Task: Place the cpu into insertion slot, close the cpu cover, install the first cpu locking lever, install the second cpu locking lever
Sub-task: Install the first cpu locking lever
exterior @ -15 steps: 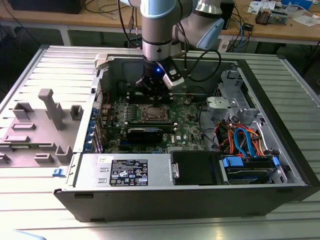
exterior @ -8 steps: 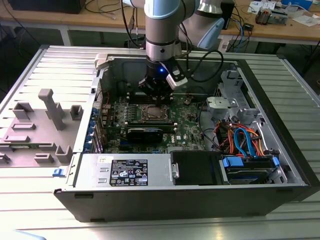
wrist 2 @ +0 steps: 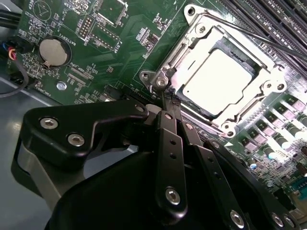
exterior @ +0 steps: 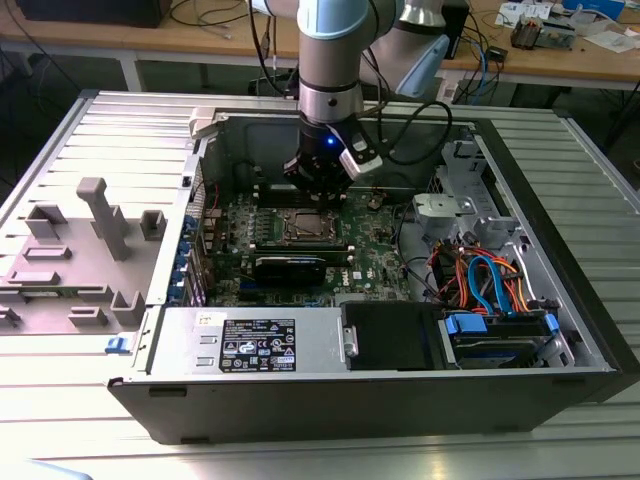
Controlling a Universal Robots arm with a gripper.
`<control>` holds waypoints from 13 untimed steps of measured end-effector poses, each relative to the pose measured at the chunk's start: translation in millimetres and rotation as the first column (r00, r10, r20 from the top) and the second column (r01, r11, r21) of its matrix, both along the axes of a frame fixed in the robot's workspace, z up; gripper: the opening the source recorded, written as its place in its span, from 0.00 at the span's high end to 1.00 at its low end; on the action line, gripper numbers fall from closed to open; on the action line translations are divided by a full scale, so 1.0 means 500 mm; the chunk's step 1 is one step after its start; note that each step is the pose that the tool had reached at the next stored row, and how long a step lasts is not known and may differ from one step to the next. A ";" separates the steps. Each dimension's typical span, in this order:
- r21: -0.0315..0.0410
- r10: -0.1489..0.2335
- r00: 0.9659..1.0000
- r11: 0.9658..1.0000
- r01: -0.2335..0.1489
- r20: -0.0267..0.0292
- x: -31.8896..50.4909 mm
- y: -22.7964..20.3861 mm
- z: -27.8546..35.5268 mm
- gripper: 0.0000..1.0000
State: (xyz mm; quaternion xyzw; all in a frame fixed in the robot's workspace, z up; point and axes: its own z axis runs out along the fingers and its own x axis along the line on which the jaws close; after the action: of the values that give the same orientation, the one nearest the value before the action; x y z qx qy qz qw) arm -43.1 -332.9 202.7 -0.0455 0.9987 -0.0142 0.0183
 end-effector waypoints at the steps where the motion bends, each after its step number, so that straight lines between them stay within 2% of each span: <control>1: 0.001 0.001 1.000 1.000 -0.001 0.000 0.000 0.0010 0.000 0.89; 4: 0.005 0.001 1.000 1.000 -0.001 0.000 0.000 0.0029 0.000 0.89; 7: 0.007 0.001 1.000 1.000 -0.001 0.001 0.000 0.0028 0.017 0.89; 11: 0.008 0.001 1.000 1.000 -0.001 0.001 0.000 0.0005 0.024 0.89; 12: 0.006 0.001 1.000 1.000 -0.001 0.001 0.000 -0.0037 0.024 0.89; 13: -0.003 0.001 1.000 1.000 -0.001 0.001 0.000 -0.0079 0.024 0.89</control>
State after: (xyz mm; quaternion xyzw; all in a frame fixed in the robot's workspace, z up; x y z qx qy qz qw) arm -43.1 -336.9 214.5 -0.0459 0.9986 -0.0155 0.0189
